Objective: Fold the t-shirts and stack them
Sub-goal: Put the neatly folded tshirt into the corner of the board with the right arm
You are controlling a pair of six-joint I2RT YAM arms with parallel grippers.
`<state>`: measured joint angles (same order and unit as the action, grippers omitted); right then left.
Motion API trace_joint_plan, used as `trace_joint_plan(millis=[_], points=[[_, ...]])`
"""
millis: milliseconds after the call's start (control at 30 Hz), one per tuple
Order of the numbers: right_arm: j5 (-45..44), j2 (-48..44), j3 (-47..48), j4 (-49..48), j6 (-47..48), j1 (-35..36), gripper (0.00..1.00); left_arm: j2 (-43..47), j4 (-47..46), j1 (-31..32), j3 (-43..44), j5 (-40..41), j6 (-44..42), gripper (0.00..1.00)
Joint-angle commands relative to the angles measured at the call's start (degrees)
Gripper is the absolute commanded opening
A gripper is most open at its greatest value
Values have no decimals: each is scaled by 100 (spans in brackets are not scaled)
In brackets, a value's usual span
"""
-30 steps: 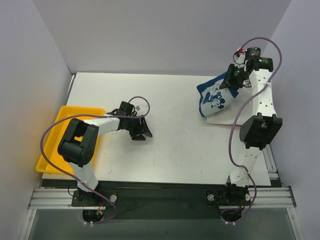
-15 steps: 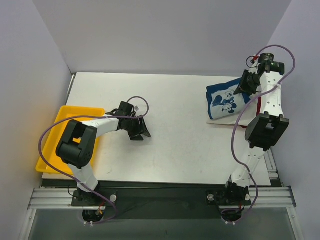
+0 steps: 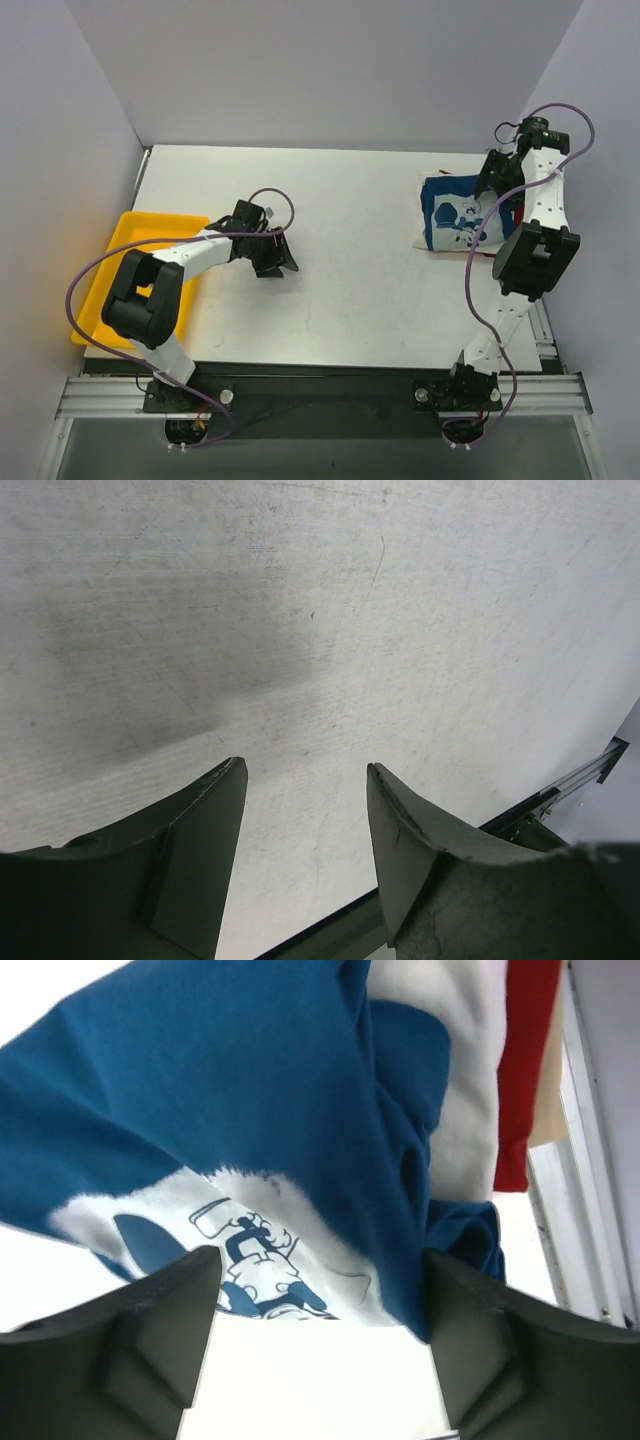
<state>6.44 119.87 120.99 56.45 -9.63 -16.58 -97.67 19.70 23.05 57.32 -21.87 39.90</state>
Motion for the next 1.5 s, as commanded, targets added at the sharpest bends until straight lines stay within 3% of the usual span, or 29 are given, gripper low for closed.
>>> trace_joint_plan(millis=[0, 33, 133, 533, 967, 1300, 1467], points=[[-564, -280, -207, -2, -144, -30, 81, 529, 191, 7, 341, 305, -105, 62], [-808, -428, -312, -37, -179, -38, 89, 599, 270, 15, 385, 367, -123, 62], [-1030, -780, -636, -151, -267, -30, 99, 915, 402, 15, 604, 648, -158, 62], [-758, -2563, -2227, -907, -277, 137, 100, 1847, 710, 15, 948, 1492, -176, 62], [542, -4674, -4906, -2084, -609, 1982, 100, 2867, 737, 24, 474, 2380, -167, 63], [490, -5729, -6639, -2849, -1181, 3503, 100, 3438, 1009, 24, 148, 2933, -132, 66], [411, -5852, -6790, -2920, -1243, 3889, 99, 3798, 1220, 24, -150, 3382, -79, 67]])
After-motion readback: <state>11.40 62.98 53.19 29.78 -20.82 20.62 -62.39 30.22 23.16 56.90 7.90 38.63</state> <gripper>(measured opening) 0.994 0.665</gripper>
